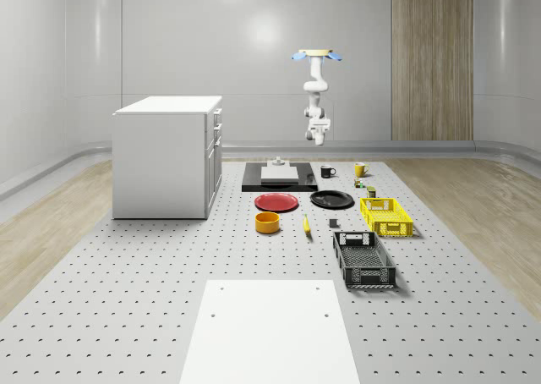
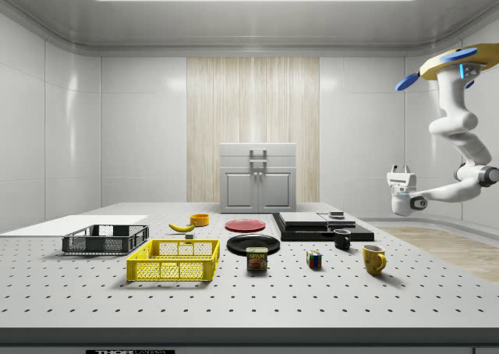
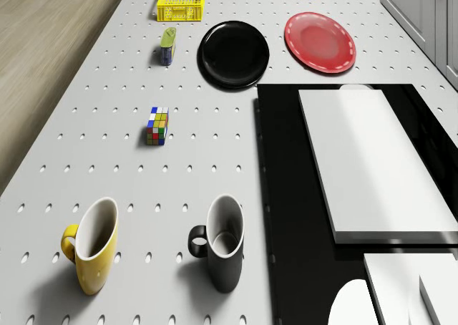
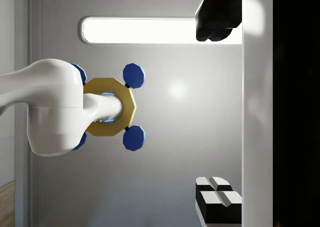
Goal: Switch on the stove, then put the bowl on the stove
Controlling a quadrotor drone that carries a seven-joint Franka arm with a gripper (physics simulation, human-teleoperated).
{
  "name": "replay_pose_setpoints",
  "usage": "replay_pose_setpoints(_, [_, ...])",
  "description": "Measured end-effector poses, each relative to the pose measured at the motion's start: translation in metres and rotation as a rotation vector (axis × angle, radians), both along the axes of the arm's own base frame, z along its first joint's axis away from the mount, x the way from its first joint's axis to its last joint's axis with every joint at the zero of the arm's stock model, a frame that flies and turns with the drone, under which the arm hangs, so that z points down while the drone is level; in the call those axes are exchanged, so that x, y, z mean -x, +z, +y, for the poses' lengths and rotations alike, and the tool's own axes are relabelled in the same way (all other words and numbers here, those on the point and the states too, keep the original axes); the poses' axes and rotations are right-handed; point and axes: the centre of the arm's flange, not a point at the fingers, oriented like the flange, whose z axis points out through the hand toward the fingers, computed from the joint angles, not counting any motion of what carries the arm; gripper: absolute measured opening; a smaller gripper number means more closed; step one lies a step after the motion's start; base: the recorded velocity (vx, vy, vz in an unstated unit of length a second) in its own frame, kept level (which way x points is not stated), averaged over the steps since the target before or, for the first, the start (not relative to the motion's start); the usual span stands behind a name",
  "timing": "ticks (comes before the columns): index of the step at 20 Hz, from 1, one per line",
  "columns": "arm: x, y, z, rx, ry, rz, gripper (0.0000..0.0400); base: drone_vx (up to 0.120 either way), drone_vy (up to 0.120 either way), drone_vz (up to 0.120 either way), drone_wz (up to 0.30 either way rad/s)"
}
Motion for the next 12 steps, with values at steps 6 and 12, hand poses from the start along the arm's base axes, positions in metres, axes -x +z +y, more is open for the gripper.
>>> replay_pose_setpoints(6, [0.0,0.004,0.0,0.0,0.0,-0.005,0.04,0.12,-0.12,0.0,0.0])
replay_pose_setpoints(12, [0.0004,0.0049,0.0001,0.001,0.0,-0.009,0.04,0.12,-0.12,0.0,0.0])
